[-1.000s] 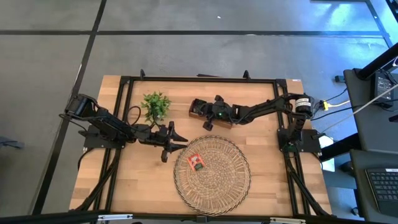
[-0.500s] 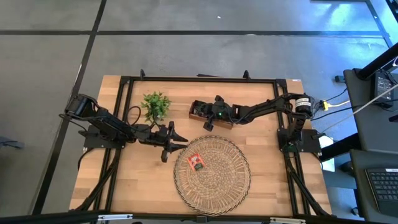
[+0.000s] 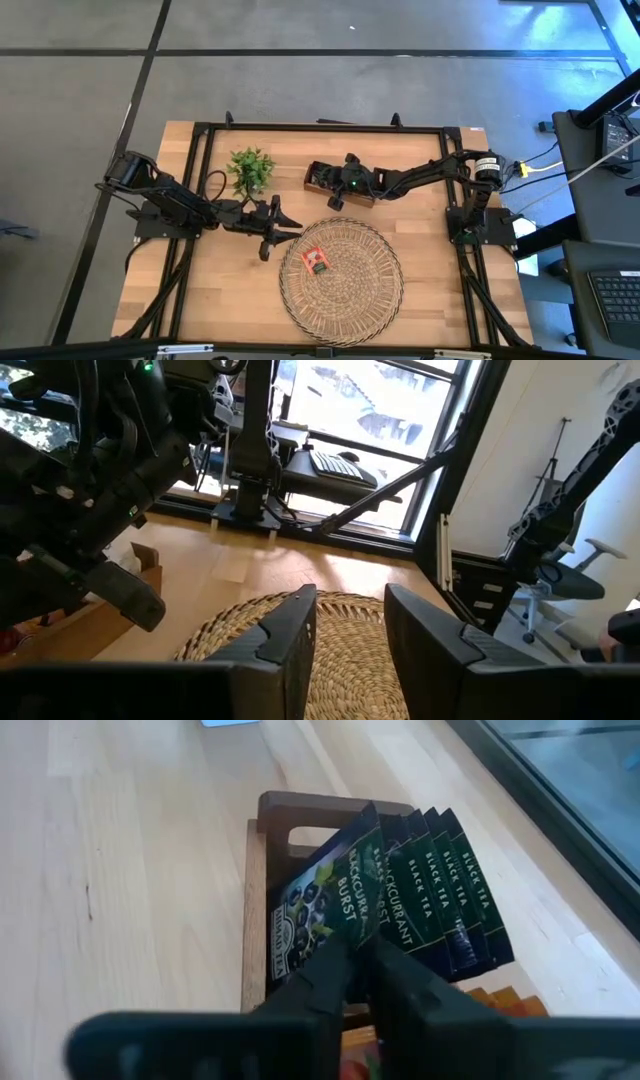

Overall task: Pick & Place Tea
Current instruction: Put the black and white tea bag into the left section of the wooden organizer, then put the orange tea bag into the middle section of the wooden organizer

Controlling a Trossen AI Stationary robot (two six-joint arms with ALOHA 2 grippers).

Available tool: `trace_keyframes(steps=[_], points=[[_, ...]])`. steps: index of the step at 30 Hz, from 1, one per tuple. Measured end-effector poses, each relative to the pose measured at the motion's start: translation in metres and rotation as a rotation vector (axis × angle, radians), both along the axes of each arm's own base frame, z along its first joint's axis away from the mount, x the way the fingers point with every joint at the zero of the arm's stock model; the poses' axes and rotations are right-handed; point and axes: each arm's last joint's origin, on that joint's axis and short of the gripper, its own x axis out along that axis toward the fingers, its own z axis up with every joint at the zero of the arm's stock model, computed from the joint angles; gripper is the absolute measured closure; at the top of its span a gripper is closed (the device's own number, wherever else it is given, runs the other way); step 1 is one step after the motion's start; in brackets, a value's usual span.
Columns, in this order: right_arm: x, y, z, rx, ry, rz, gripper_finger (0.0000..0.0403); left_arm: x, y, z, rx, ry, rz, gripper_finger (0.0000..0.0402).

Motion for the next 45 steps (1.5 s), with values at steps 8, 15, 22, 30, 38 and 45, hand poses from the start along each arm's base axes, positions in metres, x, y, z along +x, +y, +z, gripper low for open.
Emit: trace_keyframes(steps=[8, 15, 22, 30, 38, 45], points=[[-0.001, -0.001, 0.009, -0.029, -0.02, -0.033, 0.0281, 0.0, 0.0, 0.0, 0.0, 0.002, 0.0, 0.0282], [-0.005, 0.0, 0.035, -0.044, -0.094, -0.035, 0.027, 0.0, 0.0, 0.0, -0.007, 0.005, -0.001, 0.0281], [-0.007, 0.026, 0.055, 0.094, -0.151, 0.26, 0.027, -0.001, -0.006, -0.009, -0.032, 0.091, -0.04, 0.0283], [-0.009, 0.079, 0.048, 0.421, -0.084, 0.666, 0.027, 0.027, -0.035, -0.013, -0.013, 0.194, -0.123, 0.0282], [-0.012, 0.121, 0.047, 0.328, -0.057, 0.802, 0.027, 0.065, -0.05, -0.025, 0.051, 0.532, -0.11, 0.0285], [-0.019, 0.149, 0.043, 0.25, 0.006, 0.786, 0.027, 0.069, -0.05, -0.026, 0.057, 0.618, -0.062, 0.0286]])
